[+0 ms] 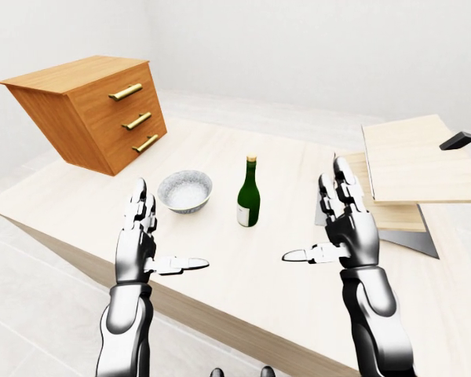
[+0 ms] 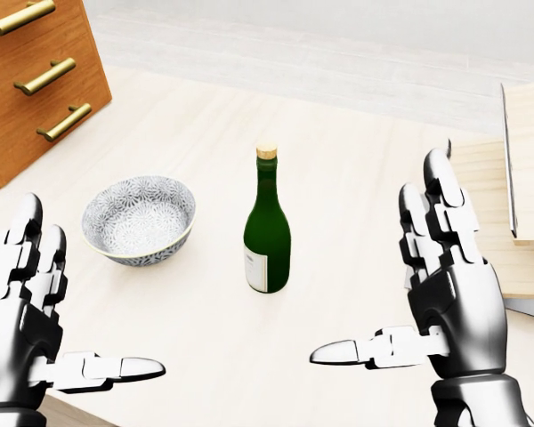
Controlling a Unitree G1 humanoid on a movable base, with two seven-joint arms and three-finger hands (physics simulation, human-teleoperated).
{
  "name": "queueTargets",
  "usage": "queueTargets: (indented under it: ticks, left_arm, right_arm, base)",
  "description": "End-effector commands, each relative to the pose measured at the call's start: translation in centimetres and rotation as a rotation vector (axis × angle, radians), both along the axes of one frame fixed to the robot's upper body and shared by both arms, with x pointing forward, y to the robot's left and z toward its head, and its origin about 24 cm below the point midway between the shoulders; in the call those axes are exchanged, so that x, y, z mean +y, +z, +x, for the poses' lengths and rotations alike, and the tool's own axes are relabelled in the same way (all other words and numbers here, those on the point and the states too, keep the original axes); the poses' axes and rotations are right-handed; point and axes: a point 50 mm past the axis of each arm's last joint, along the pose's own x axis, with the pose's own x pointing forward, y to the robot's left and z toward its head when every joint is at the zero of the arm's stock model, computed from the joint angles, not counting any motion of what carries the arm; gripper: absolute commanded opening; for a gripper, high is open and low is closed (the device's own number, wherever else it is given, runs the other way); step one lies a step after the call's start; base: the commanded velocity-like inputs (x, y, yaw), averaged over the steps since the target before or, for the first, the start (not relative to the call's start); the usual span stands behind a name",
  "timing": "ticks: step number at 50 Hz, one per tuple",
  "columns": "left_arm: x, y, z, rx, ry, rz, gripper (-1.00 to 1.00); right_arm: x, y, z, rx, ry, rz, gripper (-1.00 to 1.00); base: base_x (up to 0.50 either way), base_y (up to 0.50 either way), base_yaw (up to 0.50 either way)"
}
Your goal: Put the wine bottle on the wine rack.
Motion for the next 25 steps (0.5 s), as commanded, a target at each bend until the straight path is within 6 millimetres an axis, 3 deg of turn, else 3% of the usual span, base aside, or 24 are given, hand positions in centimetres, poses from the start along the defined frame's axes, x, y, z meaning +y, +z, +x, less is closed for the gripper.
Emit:
queueTargets:
  ticks: [1,15,22,25]
  left_arm:
    - [0.16,-0.6,0.12,0.026,0.005,-0.001,1.0]
    - [0.12,-0.93,0.26,0.041,0.004,-0.002,1.0]
    - [0.08,-0.8,0.22,0.035,0.003,-0.002,1.0]
    - [0.16,-1.02,0.3,0.044,0.003,-0.003,1.0]
  right_arm:
    - [0.2,-0.43,0.23,0.019,0.005,-0.002,1.0]
    - [0.54,-0.34,0.22,0.015,0.024,-0.002,1.0]
    - [0.64,-0.36,0.18,0.016,0.021,-0.003,1.0]
    - [0.79,-0.44,0.29,0.02,0.019,-0.003,1.0]
  base:
    - [0.0,0.0,0.0]
    - [0.0,0.0,0.0]
    - [0.39,0.15,0.0]
    - [0.0,0.0,0.0]
